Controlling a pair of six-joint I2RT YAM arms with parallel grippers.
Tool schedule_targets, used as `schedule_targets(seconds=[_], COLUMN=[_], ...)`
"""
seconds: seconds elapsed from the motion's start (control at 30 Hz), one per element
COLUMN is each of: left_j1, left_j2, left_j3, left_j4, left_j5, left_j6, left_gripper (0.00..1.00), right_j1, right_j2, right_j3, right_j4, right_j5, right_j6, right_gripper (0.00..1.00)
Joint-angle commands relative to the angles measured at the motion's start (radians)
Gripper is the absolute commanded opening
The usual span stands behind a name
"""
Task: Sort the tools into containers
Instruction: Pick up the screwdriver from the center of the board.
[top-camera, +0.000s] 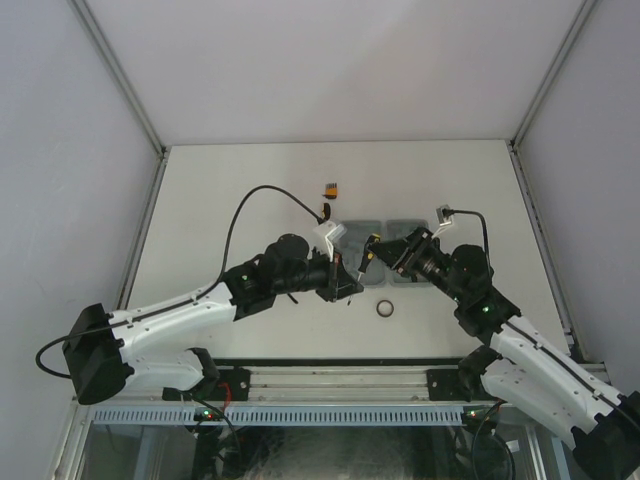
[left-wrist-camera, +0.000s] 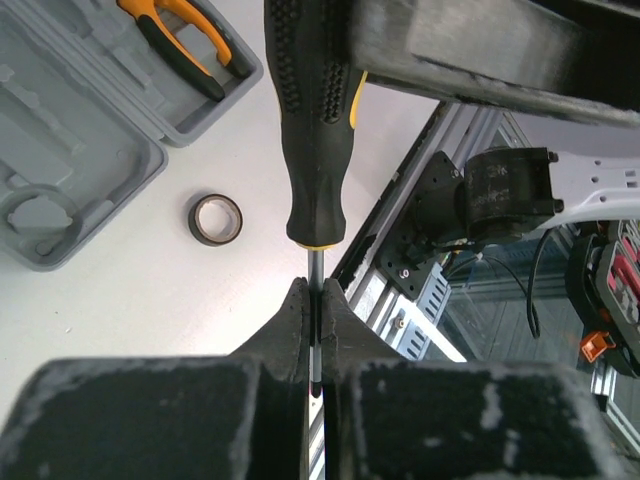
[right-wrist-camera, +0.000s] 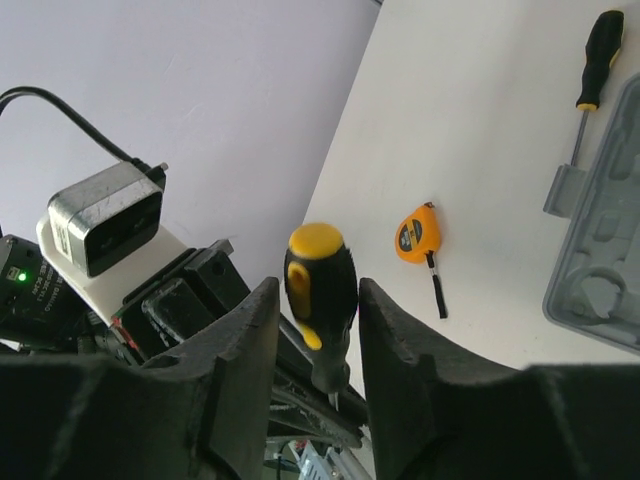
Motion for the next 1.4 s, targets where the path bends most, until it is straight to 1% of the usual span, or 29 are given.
schedule_targets(seconds=[0.0, 0.03, 0.1, 0.23, 0.37, 0.8, 0.93, 1.03, 1.07, 1.1, 1.2, 1.27, 1.3, 1.37], left_j1=[-0.002, -0.001, -0.002, -0.002, -0.002, -0.010, -0.018, -0.020, -0.021, -0.021, -0.021, -0.021, -0.022, -0.022], left_j2=[-0.033, -0.035, -0.038, -0.035, -0.032, -0.025, -0.017, -0.015, -0.015, -0.015, -0.018, -0.023, -0.027, -0.036], left_j3=[0.003, 0.001, -0.001, -0.001, 0.000, -0.001, 0.003, 0.001, 0.002, 0.002, 0.001, 0.002, 0.004, 0.013], left_j4=[0.053, 0.057, 0.061, 0.062, 0.062, 0.059, 0.059, 0.059, 0.059, 0.059, 0.058, 0.053, 0.046, 0.029], left_j5=[-0.037, -0.039, -0.041, -0.040, -0.035, -0.026, -0.024, -0.026, -0.024, -0.025, -0.030, -0.040, -0.048, -0.063], left_j6=[-0.029, -0.033, -0.038, -0.039, -0.038, -0.031, -0.030, -0.028, -0.028, -0.028, -0.028, -0.028, -0.027, -0.018], left_gripper=[0.00, 0.00, 0.00, 0.00, 0.00, 0.00, 0.00, 0.00, 0.00, 0.00, 0.00, 0.10, 0.18, 0.33], right_j1=[0.018, 0.020, 0.024, 0.026, 0.028, 0.025, 0.025, 0.025, 0.025, 0.025, 0.025, 0.024, 0.023, 0.022], right_j2=[-0.037, -0.043, -0.055, -0.062, -0.050, -0.022, -0.013, -0.010, -0.011, -0.011, -0.012, -0.013, -0.015, -0.022], right_j3=[-0.006, -0.011, -0.022, -0.034, -0.034, -0.034, -0.034, -0.034, -0.034, -0.034, -0.034, -0.034, -0.034, -0.034], right_j4=[0.002, 0.001, 0.001, -0.002, 0.017, 0.089, 0.095, 0.094, 0.092, 0.089, 0.077, 0.059, 0.048, 0.031], right_j5=[0.039, 0.043, 0.048, 0.050, 0.031, 0.017, 0.010, 0.008, 0.008, 0.010, 0.013, 0.024, 0.029, 0.031], right_j6=[-0.025, -0.024, -0.022, -0.019, -0.026, -0.018, -0.015, -0.016, -0.017, -0.019, -0.018, -0.017, -0.021, -0.034], right_gripper=[0.41, 0.45, 0.49, 0.51, 0.49, 0.37, 0.36, 0.33, 0.29, 0.27, 0.13, 0.04, 0.01, 0.00])
